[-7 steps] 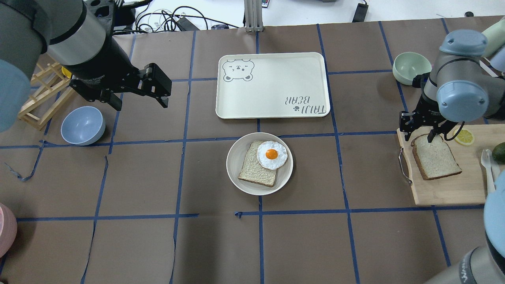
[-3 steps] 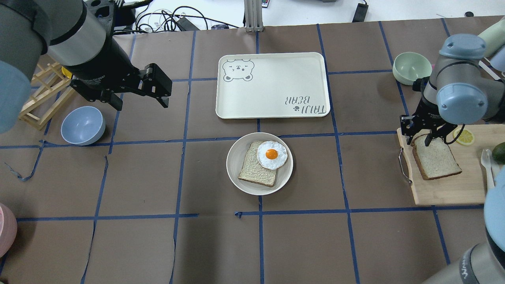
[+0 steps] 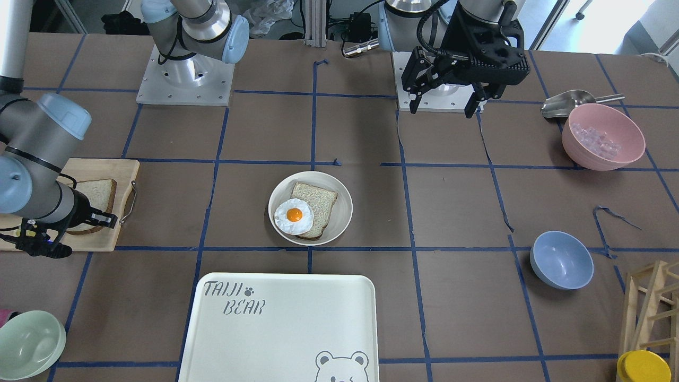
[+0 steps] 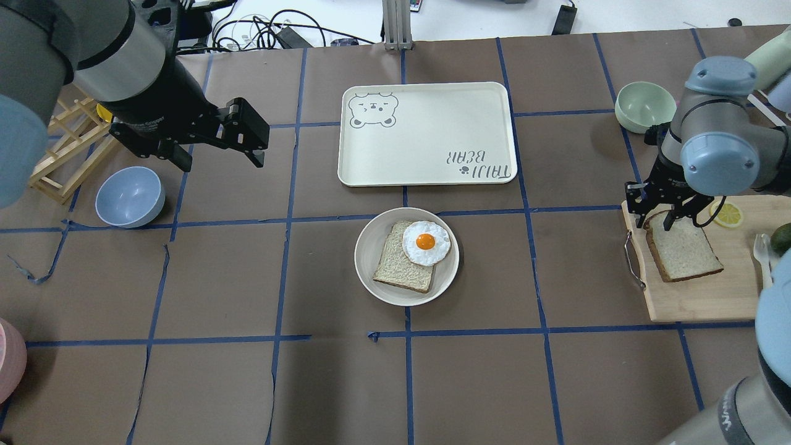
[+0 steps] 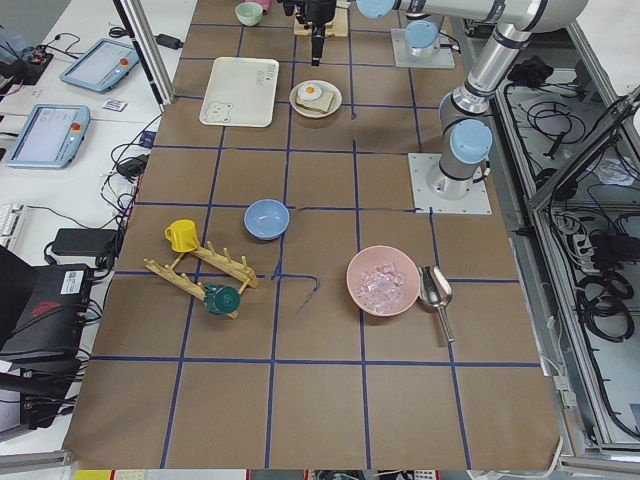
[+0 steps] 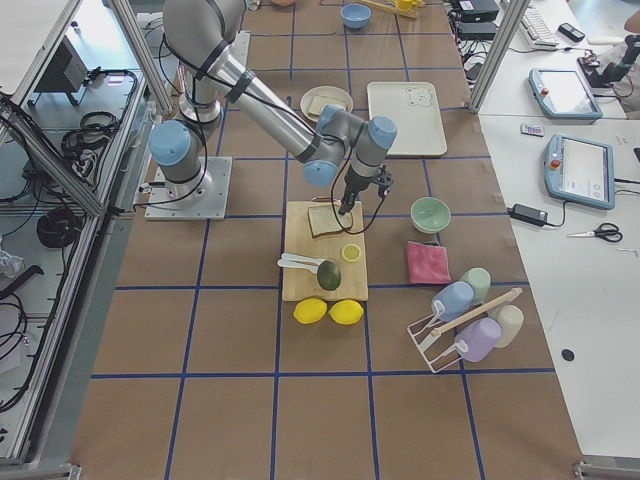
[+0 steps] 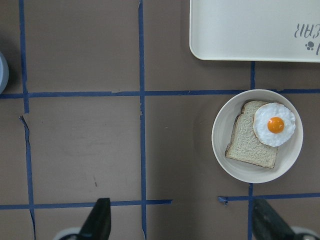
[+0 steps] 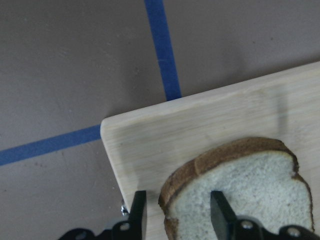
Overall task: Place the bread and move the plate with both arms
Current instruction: 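Lower the right gripper and pinch the bread slice's crust edge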
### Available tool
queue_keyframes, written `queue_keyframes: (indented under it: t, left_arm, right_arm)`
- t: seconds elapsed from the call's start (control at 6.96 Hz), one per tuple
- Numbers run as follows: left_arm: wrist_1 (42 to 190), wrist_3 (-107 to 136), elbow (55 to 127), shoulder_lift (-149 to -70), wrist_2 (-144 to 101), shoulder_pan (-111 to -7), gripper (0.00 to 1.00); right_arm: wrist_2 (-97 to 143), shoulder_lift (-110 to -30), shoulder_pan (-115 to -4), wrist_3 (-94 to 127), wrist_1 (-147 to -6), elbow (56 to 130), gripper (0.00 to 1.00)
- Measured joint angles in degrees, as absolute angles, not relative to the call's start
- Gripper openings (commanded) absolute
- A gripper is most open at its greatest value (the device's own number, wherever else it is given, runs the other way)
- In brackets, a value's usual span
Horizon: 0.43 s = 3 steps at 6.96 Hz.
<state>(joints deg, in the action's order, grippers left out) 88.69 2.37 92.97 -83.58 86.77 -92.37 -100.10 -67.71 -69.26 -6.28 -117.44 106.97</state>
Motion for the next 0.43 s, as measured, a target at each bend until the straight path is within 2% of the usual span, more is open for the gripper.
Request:
queue_keyframes:
  t: [0.14,0.43]
  left_arm:
    - [88.7,2.37,92.95,-83.57,86.81,-92.37,1.0]
    - [88.72,2.37,93.01,-83.51,86.83,-92.37,1.0]
  right_arm:
    - [-100.1,-67.67,-69.26,-6.27,-117.47,106.96,0.04]
    - [-100.12,-67.69,-69.26,-6.13,-117.23,106.96,0.0]
